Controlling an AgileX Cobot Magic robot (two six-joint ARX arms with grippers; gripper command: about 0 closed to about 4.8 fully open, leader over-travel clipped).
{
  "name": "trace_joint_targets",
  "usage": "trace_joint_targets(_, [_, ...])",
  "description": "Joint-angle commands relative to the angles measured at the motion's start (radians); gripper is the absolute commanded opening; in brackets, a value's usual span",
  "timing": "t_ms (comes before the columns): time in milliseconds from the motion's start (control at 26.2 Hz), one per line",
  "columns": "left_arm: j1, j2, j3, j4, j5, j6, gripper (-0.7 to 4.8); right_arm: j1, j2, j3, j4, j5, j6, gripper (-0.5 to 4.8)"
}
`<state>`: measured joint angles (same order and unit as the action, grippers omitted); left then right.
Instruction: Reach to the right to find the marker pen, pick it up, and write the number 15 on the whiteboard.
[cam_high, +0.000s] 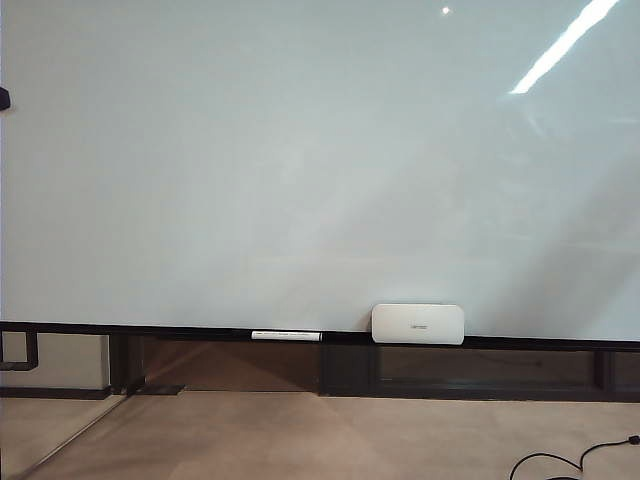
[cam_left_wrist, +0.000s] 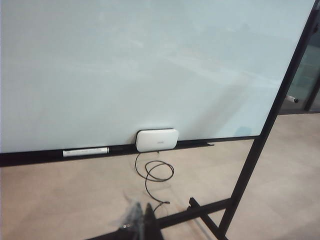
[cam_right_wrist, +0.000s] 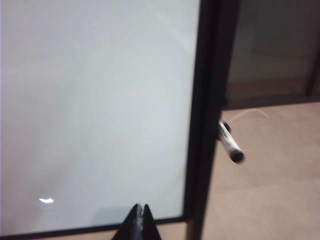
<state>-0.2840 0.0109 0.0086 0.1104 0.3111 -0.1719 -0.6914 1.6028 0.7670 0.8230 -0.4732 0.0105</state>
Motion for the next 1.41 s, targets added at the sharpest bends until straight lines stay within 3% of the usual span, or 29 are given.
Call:
trace_joint_targets(38, [0.000, 0.055, 0.001, 0.010, 0.044, 0.008, -0.06, -0.023, 0.089, 0.061, 0.020, 0.002, -0.055, -0.05])
trace_joint_targets(153, [0.000, 0.163, 0.001, 0.091, 0.054, 0.063, -0.06, -0.045, 0.154, 0.116, 0.021, -0.003, -0.089, -0.02])
trace_joint_targets(344, [0.000, 0.291, 0.002, 0.226, 0.040, 0.092, -0.06, -0.052, 0.204, 0.164, 0.030, -0.007, -0.134, 0.73])
trace_joint_targets(573, [0.000, 0.456, 0.005, 0.365, 0.053, 0.091, -0.06, -0.052, 0.291, 0.208, 0.075, -0.003, -0.168, 2.51])
trace_joint_targets(1108, [0.000, 0.770, 0.143, 0.484, 0.163, 0.164, -0.06, -0.052, 0.472, 0.373, 0.142, 0.000, -0.168, 2.82])
trace_joint_targets(1260, [0.000, 0.814, 0.153, 0.502, 0.164, 0.164, -0.06, -0.052, 0.480, 0.373, 0.125, 0.007, -0.168, 2.14])
trace_joint_targets(1413, [0.000, 0.834, 0.153, 0.528, 0.160, 0.161, -0.06, -0.052, 0.480, 0.373, 0.124, 0.007, -0.168, 2.10])
